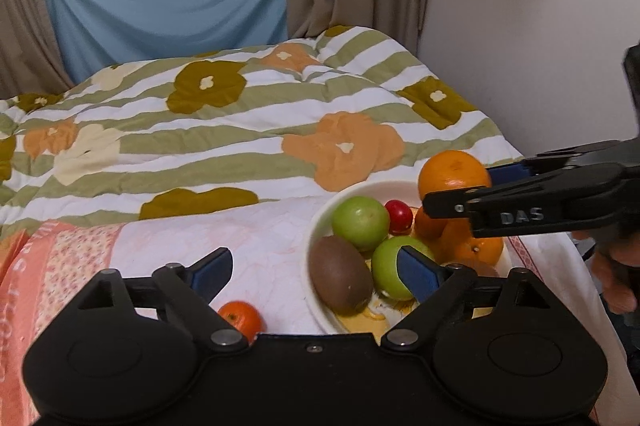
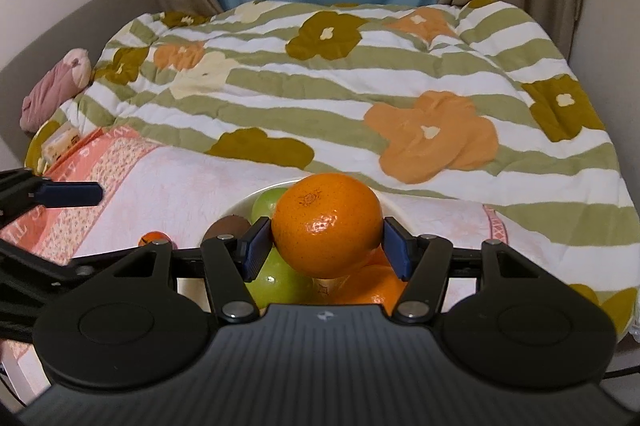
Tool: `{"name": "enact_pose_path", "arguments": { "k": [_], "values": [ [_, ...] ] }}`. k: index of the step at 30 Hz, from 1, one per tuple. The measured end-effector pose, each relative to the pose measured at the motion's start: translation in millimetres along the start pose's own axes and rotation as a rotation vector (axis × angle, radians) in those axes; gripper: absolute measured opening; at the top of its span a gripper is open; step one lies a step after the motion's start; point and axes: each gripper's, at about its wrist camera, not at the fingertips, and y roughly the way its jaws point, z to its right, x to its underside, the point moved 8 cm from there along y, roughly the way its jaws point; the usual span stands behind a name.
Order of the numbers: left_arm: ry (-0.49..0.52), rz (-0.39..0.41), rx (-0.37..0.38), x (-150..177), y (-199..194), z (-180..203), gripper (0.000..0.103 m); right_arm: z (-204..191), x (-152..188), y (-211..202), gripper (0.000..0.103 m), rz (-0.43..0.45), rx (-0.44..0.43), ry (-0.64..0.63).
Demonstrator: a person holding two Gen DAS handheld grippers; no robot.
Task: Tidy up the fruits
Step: 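Carry the kiwi and orange to the duck bowl and release them inside, then move both tools back toward the tangerine and cherry tomato on the cloth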
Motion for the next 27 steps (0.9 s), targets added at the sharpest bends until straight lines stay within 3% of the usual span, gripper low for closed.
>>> {"name": "enact_pose_path", "arguments": {
  "k": [13, 14, 16, 27],
  "values": [
    [-0.009, -0.017, -0.054, 18, -10, -5, 0.092, 3, 12, 29, 0.076, -0.039, -0.03, -0.017],
    [-0.009, -0.019, -0.057, 20, -11, -4, 0.092, 3, 11, 27, 0.079, -0.023, -0.032, -0.015],
    [-0.002, -0.023, -0.065, 23, -12, -3, 0.092, 3, 11, 24, 0.101, -0.005, -0.018, -0.016],
    [-0.012, -0.013, -0.091, 35, -36, -5, 0.092, 2, 9, -4, 0.103, 0.052, 0.03, -0.018]
  ]
}}
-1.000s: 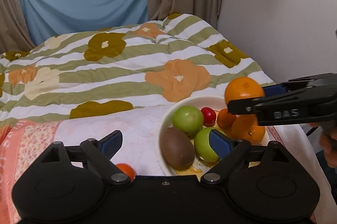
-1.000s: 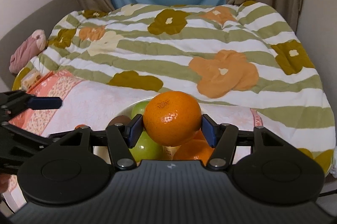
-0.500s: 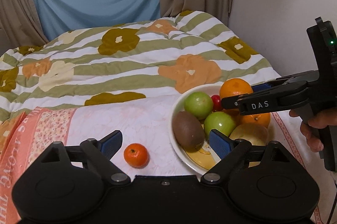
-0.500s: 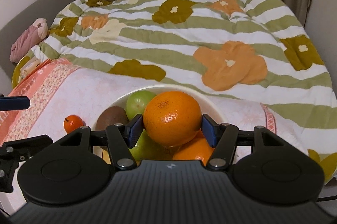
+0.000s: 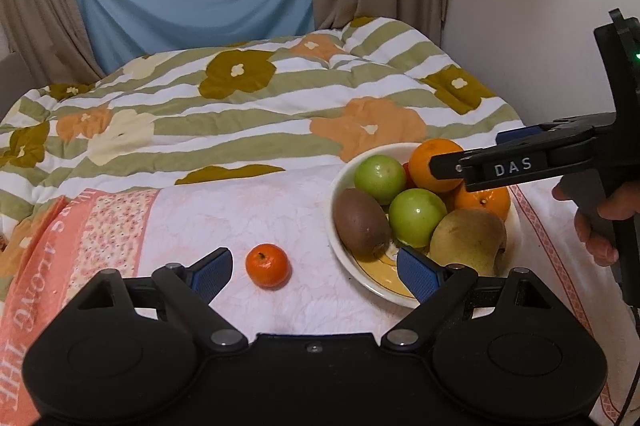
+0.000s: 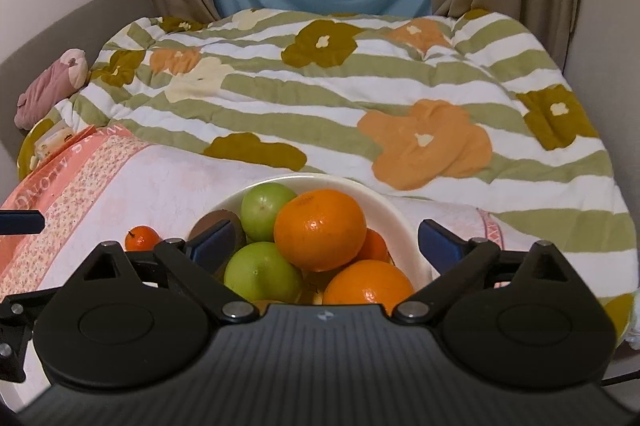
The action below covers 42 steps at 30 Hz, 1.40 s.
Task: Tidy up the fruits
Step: 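Move both tools back toward the tangerine and cherry tomato on the cloth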
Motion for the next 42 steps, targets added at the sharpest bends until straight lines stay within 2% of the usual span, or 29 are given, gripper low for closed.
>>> {"name": "enact_pose_path", "arguments": {
  "k": [6, 11, 19, 24, 32, 42],
  "values": [
    [-0.017, 0.045, -0.038, 6, -40, -15, 0.092, -12, -6, -33, 0.103, 0.035, 0.025, -0.017],
    [-0.02, 0.071, -0.038, 12, -66, -31, 0.092, -28, -9, -65, 0.103, 0.061, 0.051, -0.002],
    [0.013, 0.133, 0.015, 11, -106, -61, 0.092, -72, -11, -117, 0.103, 0.1, 0.1, 0.028],
    [0.049, 0.159, 0.05, 6, -116, -82, 0.092, -100, -14, -134, 0.103, 0.119, 0.119, 0.066],
    [0.101, 0.156, 0.116, -3, -100, -120, 0.092, -145, -1, -123, 0.103, 0.095, 0.157, 0.093],
    [0.249, 0.05, 0.286, -6, -21, -130, 0.092, -187, 34, -74, 0.103, -0.022, 0.215, 0.107]
  ]
}}
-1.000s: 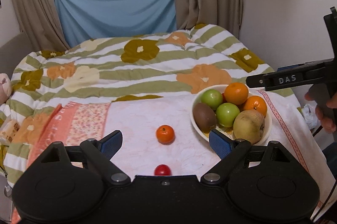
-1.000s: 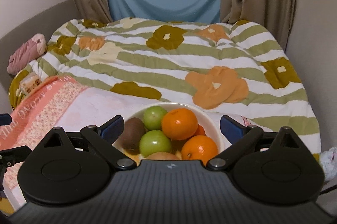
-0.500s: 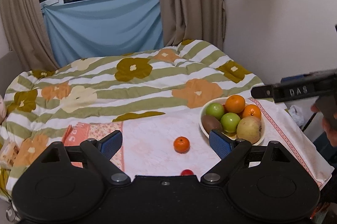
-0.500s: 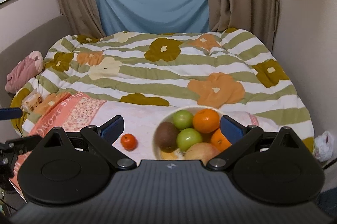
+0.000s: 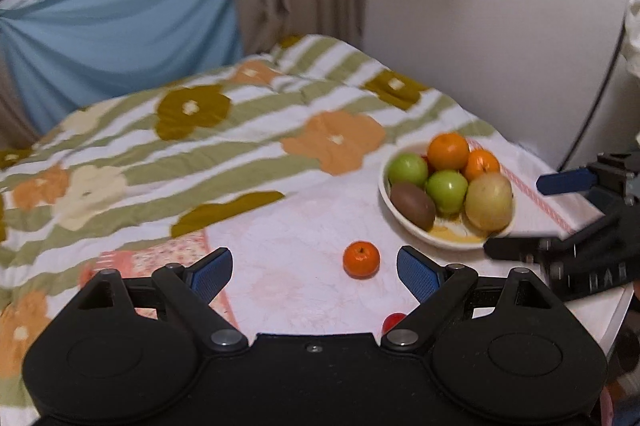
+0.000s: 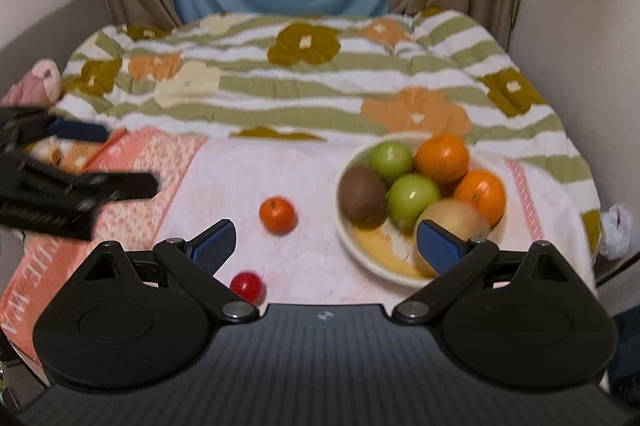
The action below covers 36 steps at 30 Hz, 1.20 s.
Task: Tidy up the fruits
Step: 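Move both tools back toward the tangerine and cherry tomato on the cloth, then grasp the tangerine with the left tool while the right tool grasps the cherry tomato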
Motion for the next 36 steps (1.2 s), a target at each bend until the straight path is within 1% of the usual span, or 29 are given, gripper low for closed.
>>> {"name": "enact_pose_path", "arguments": {
  "k": [5, 9, 10, 12, 13, 16, 18, 20, 25, 27, 28, 29, 31, 34, 36],
  "values": [
    [0.058, -0.085, 0.086, 6, 45, 1, 0.091, -24, 22, 25, 0.103, -0.062, 0.013, 0.001],
    [0.113, -0.122, 0.144, 6, 75, 6, 0.089, -39, 38, 48, 0.103, -0.121, 0.023, 0.022],
    [0.128, -0.129, 0.157, 7, 81, 8, 0.088, -42, 42, 53, 0.103, -0.132, 0.027, 0.024],
    [0.161, -0.15, 0.189, 8, 96, 12, 0.081, -49, 48, 64, 0.103, -0.159, 0.027, 0.027],
    [0.177, -0.158, 0.201, 9, 101, 15, 0.08, -50, 51, 69, 0.098, -0.171, 0.027, 0.028],
    [0.22, -0.178, 0.226, 12, 120, 21, 0.075, -57, 58, 82, 0.09, -0.201, 0.024, 0.038],
    [0.235, -0.196, 0.244, 15, 132, 24, 0.067, -60, 61, 89, 0.084, -0.21, 0.023, 0.054],
    [0.248, -0.206, 0.256, 17, 141, 27, 0.066, -60, 62, 94, 0.081, -0.217, 0.024, 0.064],
    [0.274, -0.216, 0.271, 22, 155, 37, 0.058, -63, 63, 99, 0.076, -0.221, 0.028, 0.064],
    [0.283, -0.212, 0.263, 23, 159, 39, 0.053, -63, 62, 100, 0.075, -0.216, 0.031, 0.061],
    [0.286, -0.209, 0.261, 24, 161, 40, 0.047, -63, 61, 100, 0.074, -0.216, 0.032, 0.058],
    [0.288, -0.205, 0.268, 25, 161, 42, 0.044, -64, 61, 100, 0.073, -0.217, 0.032, 0.055],
    [0.296, -0.195, 0.261, 24, 161, 43, 0.044, -65, 61, 100, 0.07, -0.219, 0.028, 0.05],
    [0.306, -0.187, 0.253, 25, 160, 43, 0.043, -67, 62, 101, 0.069, -0.22, 0.023, 0.039],
    [0.316, -0.183, 0.235, 26, 159, 41, 0.043, -68, 63, 102, 0.066, -0.223, 0.02, 0.033]
  ]
}}
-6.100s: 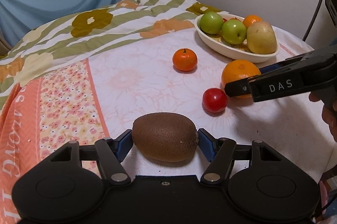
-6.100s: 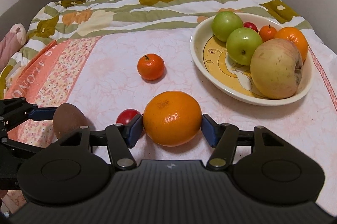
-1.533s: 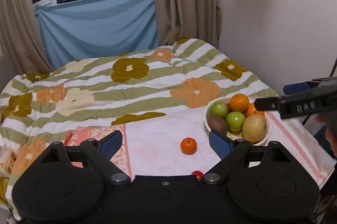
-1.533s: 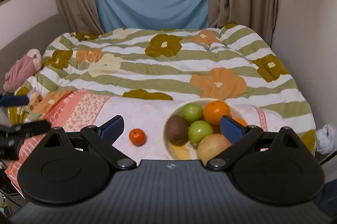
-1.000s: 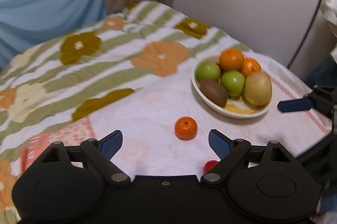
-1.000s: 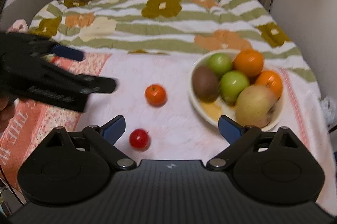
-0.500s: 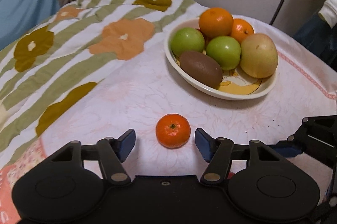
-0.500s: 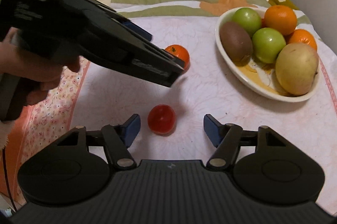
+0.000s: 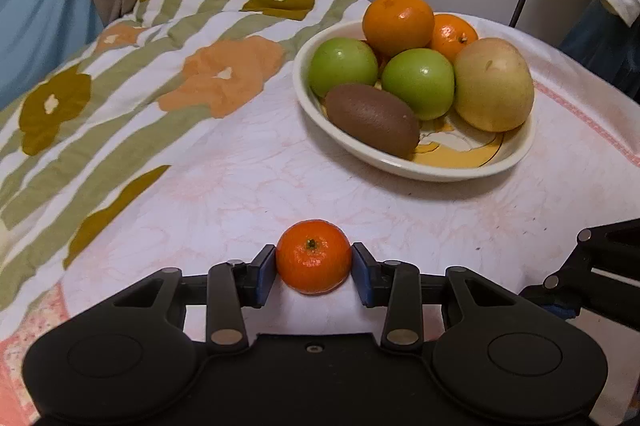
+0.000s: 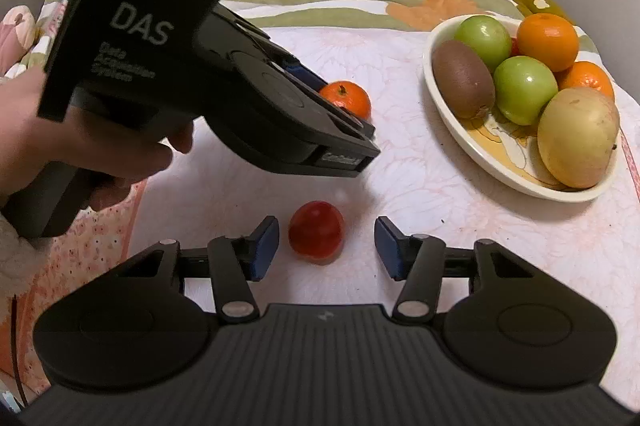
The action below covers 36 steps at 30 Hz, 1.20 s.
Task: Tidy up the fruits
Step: 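Grasp the tangerine with the left tool while the right tool grasps the cherry tomato, then carry the tangerine and cherry tomato to the duck bowl and release them inside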
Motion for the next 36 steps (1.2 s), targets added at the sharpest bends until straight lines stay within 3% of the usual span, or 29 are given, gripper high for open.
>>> {"name": "enact_pose_path", "arguments": {
  "k": [6, 11, 14, 20, 36],
  "values": [
    [-0.014, -0.017, -0.033, 14, -9, -11, 0.043, 0, 0, 6, 0.054, -0.01, -0.013, -0.008],
    [-0.041, -0.035, -0.048, 31, -19, -16, 0.043, 0, 0, 10, 0.054, -0.012, -0.017, -0.02],
    [-0.051, -0.039, -0.057, 37, -23, -15, 0.043, -1, 0, 11, 0.046, -0.01, -0.031, -0.027],
    [-0.071, -0.045, -0.078, 42, -29, -12, 0.043, -2, 1, 8, 0.046, -0.001, -0.035, -0.05],
    [-0.23, 0.03, -0.169, 6, -85, 17, 0.043, 46, -24, -62, 0.046, 0.103, -0.069, -0.094]
  ]
}}
